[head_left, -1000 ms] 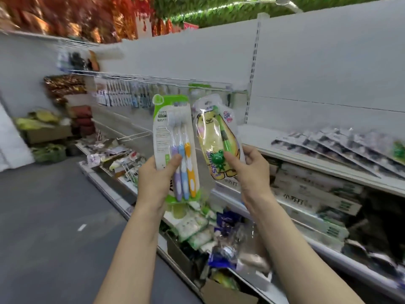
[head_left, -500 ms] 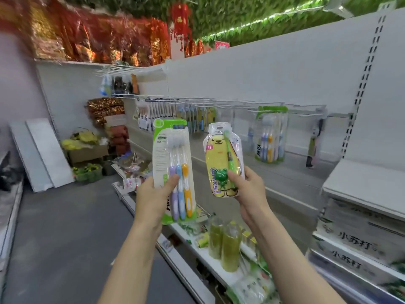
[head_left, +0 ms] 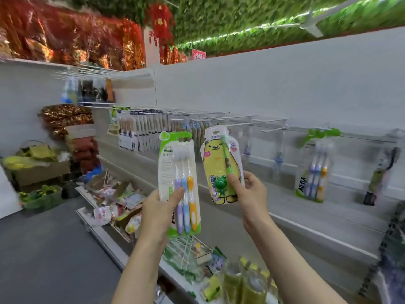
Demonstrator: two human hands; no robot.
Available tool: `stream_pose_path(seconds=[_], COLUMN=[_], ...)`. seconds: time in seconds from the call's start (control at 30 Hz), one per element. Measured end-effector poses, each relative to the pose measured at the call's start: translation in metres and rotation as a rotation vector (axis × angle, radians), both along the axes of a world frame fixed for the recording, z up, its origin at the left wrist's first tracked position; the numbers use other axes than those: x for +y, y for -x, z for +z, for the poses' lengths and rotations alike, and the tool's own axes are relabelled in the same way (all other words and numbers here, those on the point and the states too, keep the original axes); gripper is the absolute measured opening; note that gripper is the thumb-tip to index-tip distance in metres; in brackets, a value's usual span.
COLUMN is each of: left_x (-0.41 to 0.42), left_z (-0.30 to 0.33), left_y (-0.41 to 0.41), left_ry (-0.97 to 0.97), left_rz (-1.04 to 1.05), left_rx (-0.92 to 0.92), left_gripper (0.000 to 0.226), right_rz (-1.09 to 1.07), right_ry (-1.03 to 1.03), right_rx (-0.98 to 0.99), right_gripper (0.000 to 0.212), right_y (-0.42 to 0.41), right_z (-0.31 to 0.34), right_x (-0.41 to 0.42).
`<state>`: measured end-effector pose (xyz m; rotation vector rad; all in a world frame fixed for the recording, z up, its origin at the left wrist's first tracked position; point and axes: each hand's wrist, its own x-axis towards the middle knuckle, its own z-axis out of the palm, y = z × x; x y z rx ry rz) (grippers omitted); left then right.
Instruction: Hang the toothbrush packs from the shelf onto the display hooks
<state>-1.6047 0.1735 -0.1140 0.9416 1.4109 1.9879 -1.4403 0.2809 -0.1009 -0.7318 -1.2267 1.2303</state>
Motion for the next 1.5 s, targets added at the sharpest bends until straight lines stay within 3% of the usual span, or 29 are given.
stream_pose_path(seconds=[0.37, 0.7, 0.97, 1.5], left_x=[0.105, 0.148, 0.164, 0.196], left_z=[0.016, 0.009, 0.001, 0.021], left_y=[0.18, 0.259, 0.284, 0.264], left_ry=[0.022, 0.037, 0.047, 0.018], left_rz=[-0.283, -0.394, -0.398, -0.721], left_rx=[0.022, 0.016, 0.035, 0.052], left_gripper=[0.016, 0.025, 0.017, 0.015], right_rz=[-0.264, -0.343, -0.344, -0.604], right_ry=[0.038, 0.093, 0.049, -0.002], right_rx=[-0.056, -0.034, 0.018, 0.049], right_gripper=[0.021, 0.021, 0.022, 0.016], right_y=[0.158, 0.222, 0.245, 0.244], right_z=[-0.005, -0.012, -0.021, -0.005], right_x=[0.05, 0.081, 0.096, 0.099])
